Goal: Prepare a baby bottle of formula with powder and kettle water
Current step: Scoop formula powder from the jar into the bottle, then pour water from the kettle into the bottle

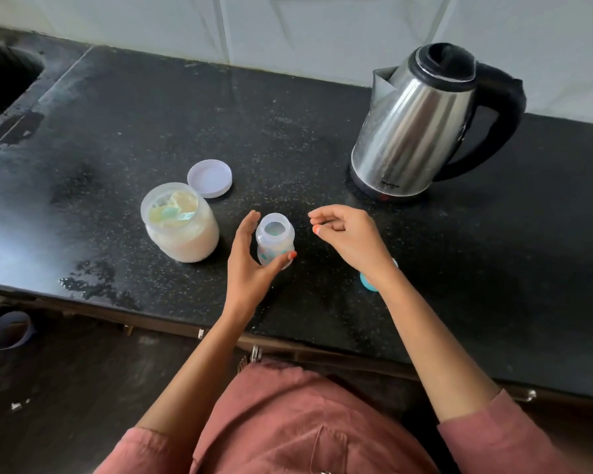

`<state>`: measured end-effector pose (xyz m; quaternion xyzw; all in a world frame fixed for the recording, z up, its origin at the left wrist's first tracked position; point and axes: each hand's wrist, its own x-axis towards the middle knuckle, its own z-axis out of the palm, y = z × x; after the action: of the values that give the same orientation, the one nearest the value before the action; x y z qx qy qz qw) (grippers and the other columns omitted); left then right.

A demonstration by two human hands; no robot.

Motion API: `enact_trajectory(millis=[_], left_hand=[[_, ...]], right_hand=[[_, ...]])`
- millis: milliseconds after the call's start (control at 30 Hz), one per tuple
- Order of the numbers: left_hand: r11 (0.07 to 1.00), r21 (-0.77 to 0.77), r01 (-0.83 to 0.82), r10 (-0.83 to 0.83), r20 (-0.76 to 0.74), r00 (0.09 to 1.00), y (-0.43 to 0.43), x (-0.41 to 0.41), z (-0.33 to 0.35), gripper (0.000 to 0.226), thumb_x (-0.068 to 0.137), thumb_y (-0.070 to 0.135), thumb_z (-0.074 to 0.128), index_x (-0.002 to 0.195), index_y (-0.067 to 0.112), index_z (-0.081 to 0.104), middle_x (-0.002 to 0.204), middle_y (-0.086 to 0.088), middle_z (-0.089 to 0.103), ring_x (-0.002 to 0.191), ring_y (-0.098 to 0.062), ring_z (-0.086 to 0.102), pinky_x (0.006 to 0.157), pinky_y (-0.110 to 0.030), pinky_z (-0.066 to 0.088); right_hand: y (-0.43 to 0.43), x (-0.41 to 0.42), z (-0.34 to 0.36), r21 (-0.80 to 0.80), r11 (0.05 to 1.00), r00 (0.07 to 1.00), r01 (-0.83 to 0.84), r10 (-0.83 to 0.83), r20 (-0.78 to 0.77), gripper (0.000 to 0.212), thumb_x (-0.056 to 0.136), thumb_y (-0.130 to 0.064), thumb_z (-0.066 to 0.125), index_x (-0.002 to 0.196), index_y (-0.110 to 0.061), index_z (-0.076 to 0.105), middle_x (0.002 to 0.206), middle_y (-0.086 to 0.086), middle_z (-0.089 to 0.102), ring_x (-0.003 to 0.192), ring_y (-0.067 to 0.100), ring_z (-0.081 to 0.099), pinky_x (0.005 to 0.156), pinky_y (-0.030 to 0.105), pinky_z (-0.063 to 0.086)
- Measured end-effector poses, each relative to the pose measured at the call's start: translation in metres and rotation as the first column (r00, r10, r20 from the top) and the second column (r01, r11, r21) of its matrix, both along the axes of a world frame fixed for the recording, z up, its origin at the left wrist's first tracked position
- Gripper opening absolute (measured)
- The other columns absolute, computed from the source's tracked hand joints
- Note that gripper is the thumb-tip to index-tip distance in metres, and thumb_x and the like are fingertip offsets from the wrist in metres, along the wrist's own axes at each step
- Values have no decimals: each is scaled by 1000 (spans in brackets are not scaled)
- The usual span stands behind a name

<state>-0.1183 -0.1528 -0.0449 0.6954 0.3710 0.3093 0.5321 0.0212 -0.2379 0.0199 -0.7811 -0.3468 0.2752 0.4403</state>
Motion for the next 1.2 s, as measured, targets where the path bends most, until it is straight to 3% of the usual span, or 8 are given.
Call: enact_trajectory(millis=[100, 267, 467, 633, 833, 967, 1067, 1200], left_hand=[[1000, 18, 7, -7, -6, 1000, 7, 6, 5, 60, 69, 13, 80, 117, 32, 49, 113, 18, 57, 105, 0, 54, 95, -29, 45], [1000, 12, 12, -12, 18, 1000, 23, 24, 14, 58, 69, 14, 81, 106, 44, 48, 107, 25, 57, 102, 7, 55, 92, -25, 46], [997, -20, 77, -75, 72, 995, 49, 65, 30, 56, 69, 10, 80, 108, 38, 51, 108, 20, 59, 100, 6, 56, 88, -17, 45], [991, -1, 133, -133, 75, 988, 64, 102, 42, 55, 71, 11, 79, 114, 30, 49, 104, 25, 55, 93, 20, 52, 78, -3, 41], [986, -9, 165, -164, 75, 984, 74, 140, 47, 55, 71, 14, 79, 115, 29, 50, 106, 17, 58, 98, 6, 55, 83, -7, 44], [983, -12, 181, -179, 70, 981, 78, 155, 45, 56, 71, 15, 79, 116, 30, 50, 109, 13, 60, 102, -3, 57, 85, -13, 46], [984, -15, 178, -177, 64, 982, 79, 163, 44, 57, 72, 13, 79, 120, 23, 51, 108, 15, 58, 100, 2, 55, 82, -7, 44], [984, -17, 177, -176, 42, 983, 81, 170, 43, 59, 72, 13, 78, 124, 20, 51, 105, 20, 57, 97, 9, 54, 80, -4, 43]], right_hand=[[2, 11, 3, 15, 1000, 1000, 17, -17, -2, 21, 85, -8, 61, 103, -15, 67, 93, -5, 65, 85, 6, 61, 74, 5, 46], [10, 32, 9, 74, 995, 997, 73, -74, 11, 20, 85, -7, 61, 103, -14, 67, 95, -1, 67, 85, 7, 62, 74, 3, 45], [8, 71, 30, 228, 937, 956, 263, -284, 67, 18, 84, -9, 63, 101, -16, 66, 93, -4, 67, 76, -5, 59, 74, 8, 47], [-7, 108, 54, 446, 817, 876, 366, -464, 130, 17, 83, -11, 64, 98, -20, 65, 88, -10, 65, 80, 0, 61, 76, 14, 48], [-21, 158, 63, 627, 618, 741, 474, -665, 96, 12, 84, -14, 62, 88, -25, 63, 87, -6, 62, 79, 0, 60, 74, 15, 45], [-23, 186, 56, 671, 514, 670, 535, -742, 33, 9, 82, -18, 62, 87, -27, 62, 89, -9, 57, 77, 0, 55, 73, 16, 43], [-25, 200, 51, 677, 469, 631, 568, -776, 8, 9, 82, -19, 62, 87, -26, 61, 91, -10, 52, 77, 0, 51, 73, 16, 40], [-28, 212, 48, 634, 488, 692, 600, -715, -104, 5, 87, -22, 58, 85, -25, 60, 87, -14, 60, 80, -9, 57, 76, 10, 41]])
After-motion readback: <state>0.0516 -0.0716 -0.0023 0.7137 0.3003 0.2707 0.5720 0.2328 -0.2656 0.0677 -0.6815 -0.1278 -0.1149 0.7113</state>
